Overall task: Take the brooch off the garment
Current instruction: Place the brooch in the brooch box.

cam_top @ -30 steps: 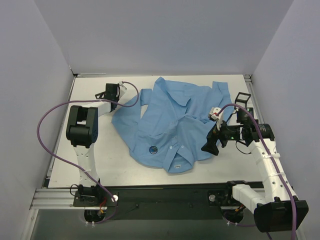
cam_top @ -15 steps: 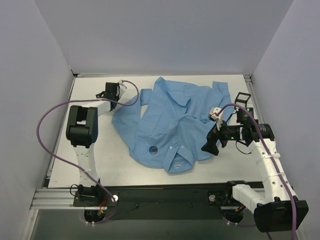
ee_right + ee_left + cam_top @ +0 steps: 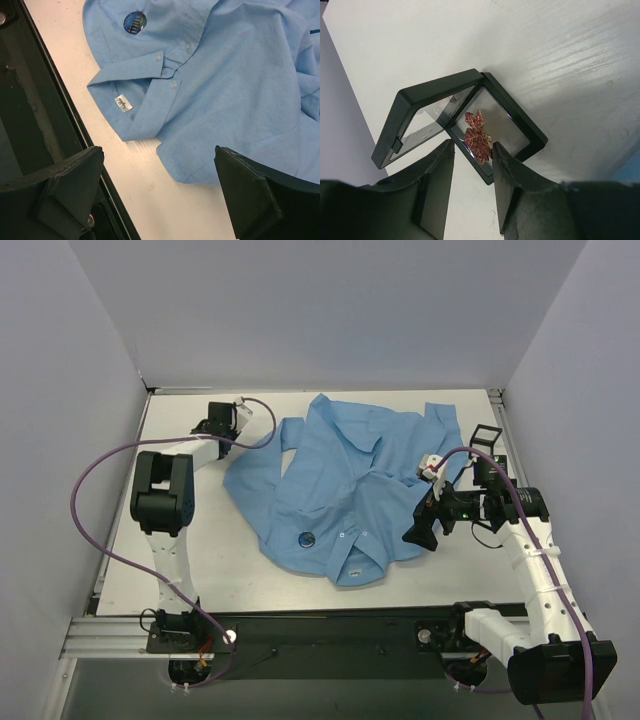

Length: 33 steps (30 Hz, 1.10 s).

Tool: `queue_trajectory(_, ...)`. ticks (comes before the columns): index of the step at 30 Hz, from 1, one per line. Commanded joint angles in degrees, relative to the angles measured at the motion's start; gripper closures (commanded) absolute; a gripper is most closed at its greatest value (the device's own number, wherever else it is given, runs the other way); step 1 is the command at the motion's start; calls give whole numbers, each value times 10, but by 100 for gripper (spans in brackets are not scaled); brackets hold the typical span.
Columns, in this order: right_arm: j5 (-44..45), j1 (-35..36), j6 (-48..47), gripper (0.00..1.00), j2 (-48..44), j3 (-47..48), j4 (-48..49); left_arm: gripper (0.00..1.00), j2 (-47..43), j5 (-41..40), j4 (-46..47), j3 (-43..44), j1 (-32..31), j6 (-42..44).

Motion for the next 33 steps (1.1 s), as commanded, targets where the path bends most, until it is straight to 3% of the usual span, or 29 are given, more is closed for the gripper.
queue_trajectory(1, -21, -4, 0, 0, 2, -4, -6, 53, -50, 23, -3, 12, 5, -15)
queue_trajectory(17, -22, -5, 2, 0, 0, -2, -6, 53, -119, 68, -22, -38, -9, -16)
queue_trajectory(20, -21, -4, 2, 0, 1, -2, -6, 53, -156, 120, -30, -62, -17, -3)
queue_trajectory(25, -21, -5, 0, 0, 1, -2, -6, 53, -258, 302, -110, -129, -49, 59)
queue_trajectory(27, -21, -5, 0, 0, 1, -2, -6, 53, -308, 354, -140, -171, -88, 94)
queue_trajectory(33, -21, -6, 0, 0, -2, -2, -6, 57, -374, 339, -154, -252, -249, 124)
